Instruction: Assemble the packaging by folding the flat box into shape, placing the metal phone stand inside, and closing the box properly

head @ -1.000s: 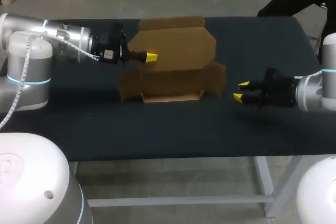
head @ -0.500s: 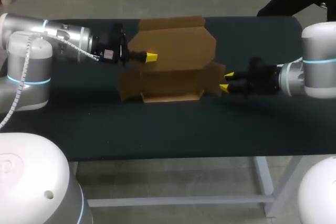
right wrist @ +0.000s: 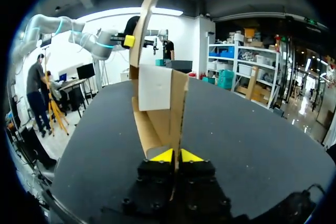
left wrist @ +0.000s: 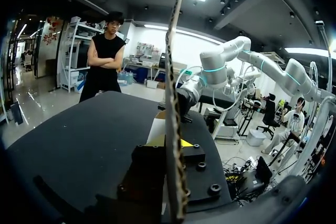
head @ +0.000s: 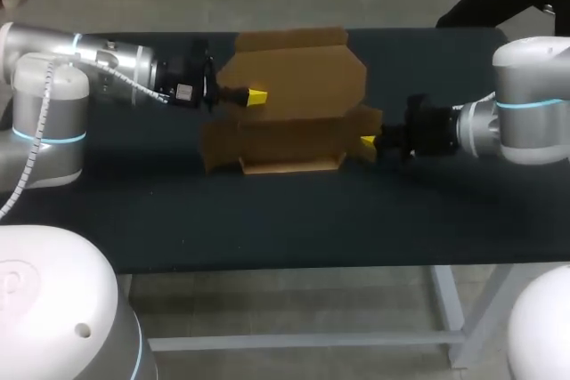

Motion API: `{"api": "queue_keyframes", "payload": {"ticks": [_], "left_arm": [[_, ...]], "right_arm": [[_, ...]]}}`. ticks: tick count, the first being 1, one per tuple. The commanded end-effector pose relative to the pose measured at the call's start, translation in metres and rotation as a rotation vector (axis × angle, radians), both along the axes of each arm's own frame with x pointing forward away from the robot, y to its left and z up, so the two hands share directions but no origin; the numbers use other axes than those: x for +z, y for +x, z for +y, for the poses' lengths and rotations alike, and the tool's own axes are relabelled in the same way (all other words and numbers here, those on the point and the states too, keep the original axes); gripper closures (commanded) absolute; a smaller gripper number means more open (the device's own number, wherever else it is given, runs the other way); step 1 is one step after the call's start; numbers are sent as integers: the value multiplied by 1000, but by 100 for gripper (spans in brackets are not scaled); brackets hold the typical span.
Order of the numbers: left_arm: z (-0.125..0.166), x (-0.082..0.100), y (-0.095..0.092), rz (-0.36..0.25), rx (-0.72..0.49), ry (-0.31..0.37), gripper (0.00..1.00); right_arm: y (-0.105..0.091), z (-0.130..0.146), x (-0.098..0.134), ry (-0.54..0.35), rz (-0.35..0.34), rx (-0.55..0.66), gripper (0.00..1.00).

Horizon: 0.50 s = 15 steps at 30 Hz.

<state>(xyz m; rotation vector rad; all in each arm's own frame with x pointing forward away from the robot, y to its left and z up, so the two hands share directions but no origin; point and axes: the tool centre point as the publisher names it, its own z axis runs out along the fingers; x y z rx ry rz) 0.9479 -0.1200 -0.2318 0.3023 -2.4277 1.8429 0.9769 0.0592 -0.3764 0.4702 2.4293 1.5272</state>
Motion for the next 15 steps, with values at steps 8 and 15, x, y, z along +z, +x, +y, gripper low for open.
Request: {"api": "queue_keyframes", "payload": {"ticks": [8, 15], "left_arm": [[1, -2, 0, 1, -1, 2, 100], [1, -2, 0, 1, -1, 2, 100]], "right_arm": [[-12, 4, -3, 4, -4, -33, 100], [-18, 9, -3, 12, 1, -59, 100]]}}
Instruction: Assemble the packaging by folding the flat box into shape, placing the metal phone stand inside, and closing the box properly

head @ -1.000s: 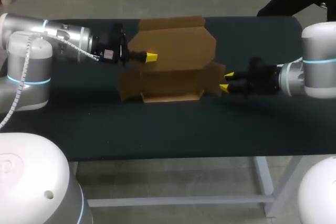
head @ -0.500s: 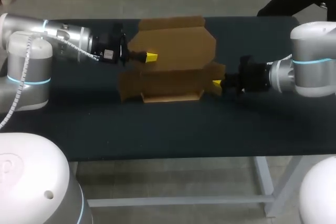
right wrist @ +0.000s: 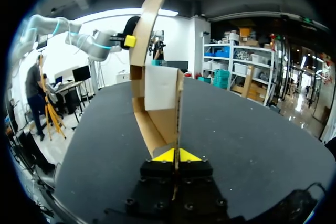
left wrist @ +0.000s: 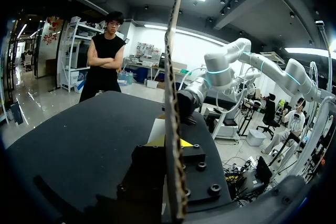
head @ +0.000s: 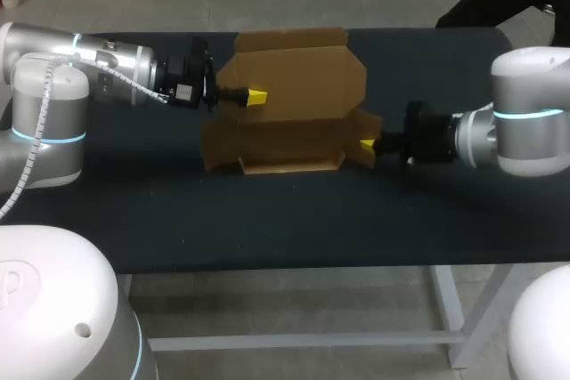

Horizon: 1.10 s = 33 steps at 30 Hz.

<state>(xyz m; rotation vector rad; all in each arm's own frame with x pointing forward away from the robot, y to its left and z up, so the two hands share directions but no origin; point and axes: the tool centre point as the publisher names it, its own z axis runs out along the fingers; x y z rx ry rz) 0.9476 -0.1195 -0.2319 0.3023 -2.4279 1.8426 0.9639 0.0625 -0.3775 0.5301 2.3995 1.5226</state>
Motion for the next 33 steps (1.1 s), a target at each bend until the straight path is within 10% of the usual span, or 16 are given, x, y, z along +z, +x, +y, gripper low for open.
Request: {"api": "queue_keyframes", "payload": {"ticks": [1, 8, 33], "left_arm": [[0, -2, 0, 1, -1, 2, 100], [0, -2, 0, 1, -1, 2, 100], [0, -2, 0, 1, -1, 2, 100]], "right_arm": [[-6, 7, -2, 4, -5, -17, 100], [-11, 16, -4, 7, -2, -33, 79], [-37, 49, -4, -7, -10, -58, 56]]}}
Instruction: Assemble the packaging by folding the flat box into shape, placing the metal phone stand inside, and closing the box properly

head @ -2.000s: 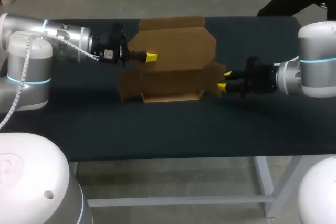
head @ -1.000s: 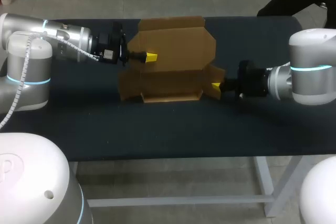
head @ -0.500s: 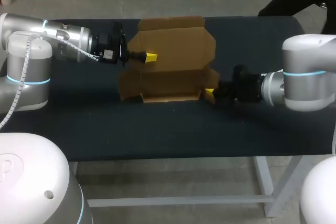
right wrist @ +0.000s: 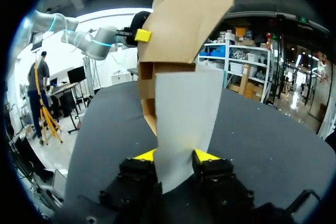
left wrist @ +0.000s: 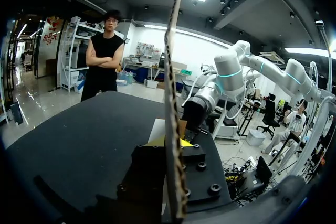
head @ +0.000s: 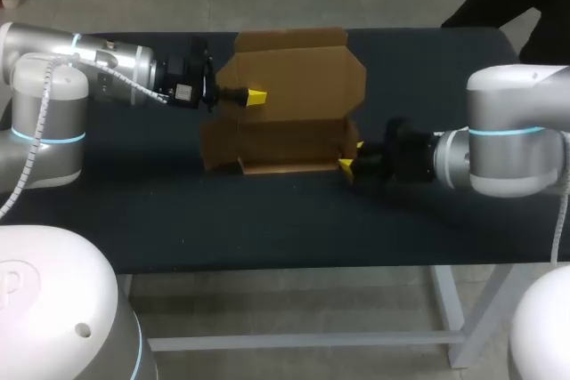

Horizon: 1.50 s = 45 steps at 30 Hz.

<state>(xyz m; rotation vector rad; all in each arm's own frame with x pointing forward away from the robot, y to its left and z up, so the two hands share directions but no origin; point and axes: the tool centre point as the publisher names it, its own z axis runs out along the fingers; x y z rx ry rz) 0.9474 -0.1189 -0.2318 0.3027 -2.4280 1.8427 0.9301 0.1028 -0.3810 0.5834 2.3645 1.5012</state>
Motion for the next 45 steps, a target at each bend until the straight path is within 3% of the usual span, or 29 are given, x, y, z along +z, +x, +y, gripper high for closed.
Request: {"api": "queue_keyframes", "payload": {"ticks": [1, 14, 19, 33, 45], "left_arm": [[-1, -2, 0, 1, -1, 2, 100], [-1, -2, 0, 1, -1, 2, 100], [-1, -2, 0, 1, -1, 2, 100], [-1, -2, 0, 1, -1, 2, 100], [-1, -2, 0, 1, -1, 2, 100]], "right_arm": [[-5, 10, 0, -10, -8, -8, 56], [-19, 18, 0, -19, -8, -22, 51], [-28, 13, -2, -19, -3, -44, 42], [-42, -11, -4, -12, 5, -92, 40], [-40, -26, -2, -12, 0, -115, 39]]}}
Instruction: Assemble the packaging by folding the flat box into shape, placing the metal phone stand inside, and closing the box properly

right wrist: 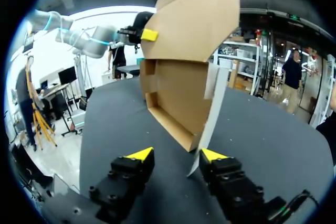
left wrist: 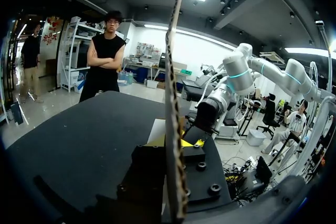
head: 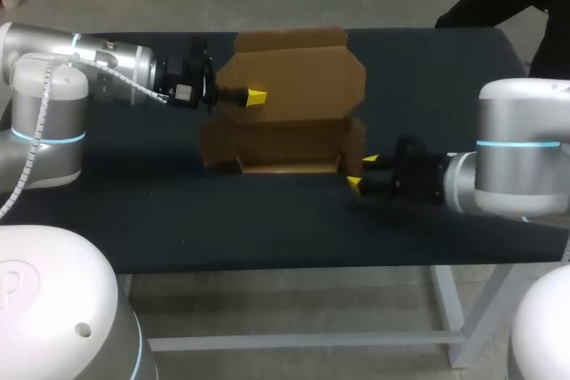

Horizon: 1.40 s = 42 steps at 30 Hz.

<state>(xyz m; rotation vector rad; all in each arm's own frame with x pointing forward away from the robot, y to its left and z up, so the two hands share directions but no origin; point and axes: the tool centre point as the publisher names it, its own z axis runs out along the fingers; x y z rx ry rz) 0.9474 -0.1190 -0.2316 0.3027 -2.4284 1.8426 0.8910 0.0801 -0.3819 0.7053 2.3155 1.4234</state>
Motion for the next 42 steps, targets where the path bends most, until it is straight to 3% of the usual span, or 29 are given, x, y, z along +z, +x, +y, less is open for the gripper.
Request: {"api": "queue_keyframes", "payload": {"ticks": [1, 28, 42], "left_arm": [[-1, -2, 0, 1, -1, 2, 100], [-1, -2, 0, 1, -1, 2, 100], [-2, -2, -3, -8, -9, 19, 100]], "right_arm": [[0, -5, -1, 12, -12, -7, 40], [7, -61, 24, 49, -56, -96, 42], [12, -63, 24, 54, -57, -101, 43]]}}
